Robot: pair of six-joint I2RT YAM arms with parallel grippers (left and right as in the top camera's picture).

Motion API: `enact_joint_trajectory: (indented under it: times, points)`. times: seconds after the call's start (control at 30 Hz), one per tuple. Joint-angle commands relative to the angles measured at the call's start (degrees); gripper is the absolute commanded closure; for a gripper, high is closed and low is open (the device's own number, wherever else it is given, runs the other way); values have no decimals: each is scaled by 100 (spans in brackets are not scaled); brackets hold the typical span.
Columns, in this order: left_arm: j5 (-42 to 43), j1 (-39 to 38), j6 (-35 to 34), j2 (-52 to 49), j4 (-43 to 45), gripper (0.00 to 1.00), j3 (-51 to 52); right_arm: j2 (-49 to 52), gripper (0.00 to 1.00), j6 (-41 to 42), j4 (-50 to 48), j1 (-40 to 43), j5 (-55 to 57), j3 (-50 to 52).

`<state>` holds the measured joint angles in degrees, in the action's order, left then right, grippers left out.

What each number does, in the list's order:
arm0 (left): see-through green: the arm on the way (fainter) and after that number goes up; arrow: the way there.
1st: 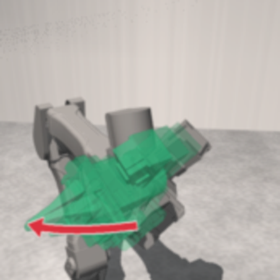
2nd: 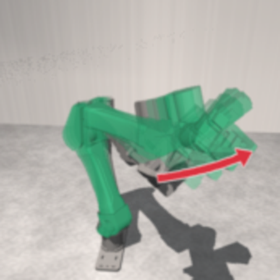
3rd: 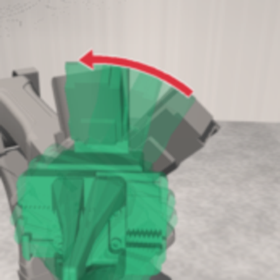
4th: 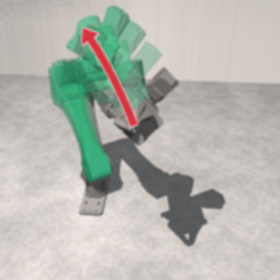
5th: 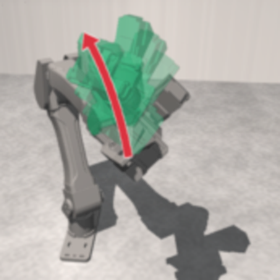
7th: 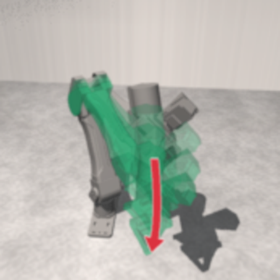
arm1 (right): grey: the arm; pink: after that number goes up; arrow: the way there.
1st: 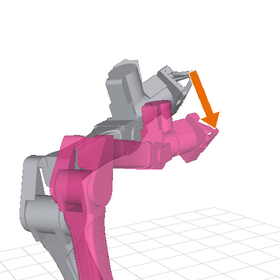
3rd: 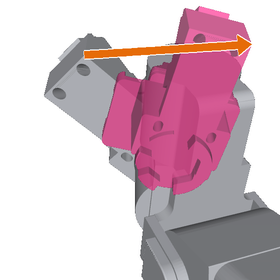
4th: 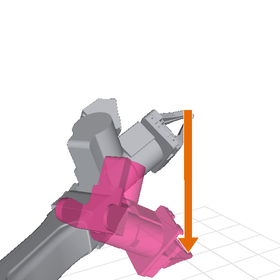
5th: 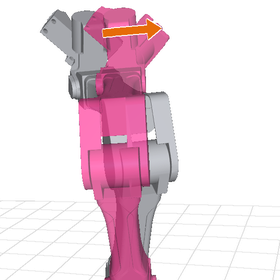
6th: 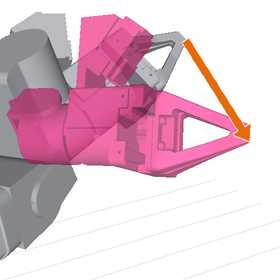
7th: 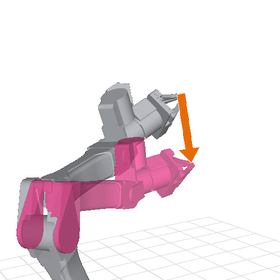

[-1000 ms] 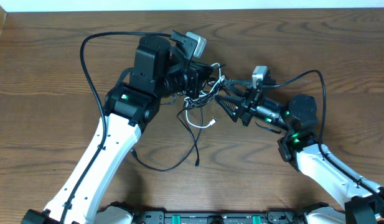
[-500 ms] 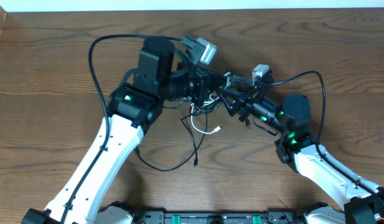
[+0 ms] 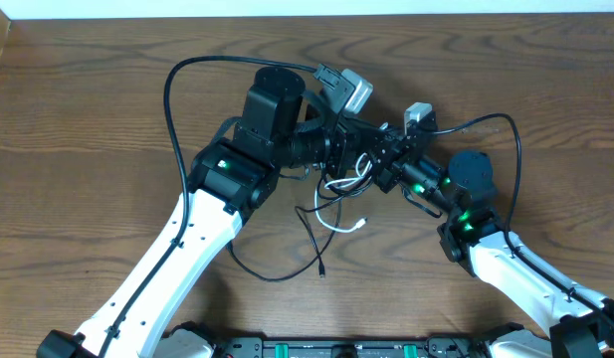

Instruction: Untangle cables

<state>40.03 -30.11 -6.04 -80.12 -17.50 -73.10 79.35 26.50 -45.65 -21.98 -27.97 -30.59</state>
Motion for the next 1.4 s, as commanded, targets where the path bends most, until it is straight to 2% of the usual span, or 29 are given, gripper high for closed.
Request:
enact_joint_trajectory:
  times: [0.0,0.23,0.4,0.67,0.9,1.23,1.37]
  points:
    - [-737,-9,-7,17,-46,93,-13,-31,99,96,-39,-17,68,-37]
    - [-2868,-9,-35,4,-796,92,-13,-33,99,348,-232,4,-39,-37]
    - [-3805,-9,-603,-129,-1213,93,-13,-33,99,348,-566,138,-660,-37]
    - [-3807,-9,-957,-634,-1248,93,-13,-33,99,420,-1637,378,-2031,-37]
    - [-3145,-9,-975,-1191,-1375,92,-13,-33,99,691,-1794,466,-2087,-37]
    - [-3193,-9,-894,-1676,-1893,92,-7,-33,99,1620,-1956,907,-2332,-37]
    - [-3633,-9,-885,-1845,-2028,93,24,-33,99,2144,-2319,1174,-2551,-37]
